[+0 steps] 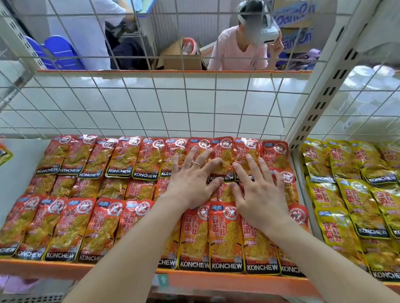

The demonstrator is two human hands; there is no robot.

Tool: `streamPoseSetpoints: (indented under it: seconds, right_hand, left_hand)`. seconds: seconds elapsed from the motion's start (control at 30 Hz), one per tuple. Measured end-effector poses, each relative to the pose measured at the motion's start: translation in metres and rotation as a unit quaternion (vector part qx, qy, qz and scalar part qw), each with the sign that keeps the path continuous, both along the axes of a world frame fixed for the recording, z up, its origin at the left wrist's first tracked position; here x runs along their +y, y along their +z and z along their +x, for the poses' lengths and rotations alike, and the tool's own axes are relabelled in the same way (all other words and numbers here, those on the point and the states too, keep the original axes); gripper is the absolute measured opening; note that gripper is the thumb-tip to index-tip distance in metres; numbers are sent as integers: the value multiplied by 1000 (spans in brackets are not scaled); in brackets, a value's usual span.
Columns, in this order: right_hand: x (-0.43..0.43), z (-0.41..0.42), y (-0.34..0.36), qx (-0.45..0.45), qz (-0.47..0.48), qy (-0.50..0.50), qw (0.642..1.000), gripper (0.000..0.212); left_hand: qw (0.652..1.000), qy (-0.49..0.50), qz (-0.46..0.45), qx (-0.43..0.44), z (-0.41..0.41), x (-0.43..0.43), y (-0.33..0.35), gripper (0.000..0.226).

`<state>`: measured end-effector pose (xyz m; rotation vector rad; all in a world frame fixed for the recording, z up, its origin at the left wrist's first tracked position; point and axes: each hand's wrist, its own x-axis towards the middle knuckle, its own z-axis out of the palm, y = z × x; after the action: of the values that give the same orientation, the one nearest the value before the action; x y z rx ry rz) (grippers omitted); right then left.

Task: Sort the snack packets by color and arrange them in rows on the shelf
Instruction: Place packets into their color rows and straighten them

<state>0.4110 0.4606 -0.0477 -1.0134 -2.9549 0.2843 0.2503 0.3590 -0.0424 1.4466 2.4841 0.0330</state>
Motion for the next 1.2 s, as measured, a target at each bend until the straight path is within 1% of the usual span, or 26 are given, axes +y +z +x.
streamPoseSetpoints:
  seconds: [0.1, 0.2, 0.4, 0.5, 0.57, 0.7, 0.77, 0.83, 0.93, 1.0, 1.1, 1.2]
  right_hand:
    - [-2, -1, 6, -17, 9, -2, 1000, 57]
    - [-1, -2, 21, -17, 11, -25, 999, 51]
    - [-17, 11, 58, 62, 1, -112, 992, 47]
    - [-36, 22, 72, 112, -28, -129, 985, 50]
    - [-53, 29, 80, 128, -30, -134, 982, 53]
    - [-90, 45, 89, 162, 12, -141, 977, 49]
    - [-106, 59, 87, 172, 6, -157, 973, 54]
    - [-121, 77, 82, 160, 2, -178, 971, 63]
    - [-141, 108, 81, 144, 6, -217, 966, 62]
    - [-150, 126, 85, 132, 9, -239, 962, 64]
    - [-155, 146, 90, 129, 16, -264, 956, 70]
    - [-153, 164, 94, 139, 28, -275, 951, 79]
  left_hand:
    - [1000, -6, 7, -18, 0, -1, 4, 52]
    - [999, -15, 46, -16, 0, -8, 14, 52]
    - [988, -19, 152, 1, 9, -30, 40, 53]
    - [986, -34, 161, 20, 19, -50, 49, 58]
    - [986, -42, 161, 14, 27, -62, 57, 61]
    - [981, -64, 181, -8, 38, -76, 74, 61]
    - [975, -82, 204, -16, 48, -82, 74, 61]
    - [971, -109, 210, -36, 63, -88, 69, 62]
    - [959, -163, 227, -36, 89, -96, 65, 70]
    - [957, -186, 221, -38, 104, -96, 64, 71]
    - [950, -193, 240, -49, 124, -98, 68, 66]
    - [950, -201, 234, -46, 143, -98, 74, 65]
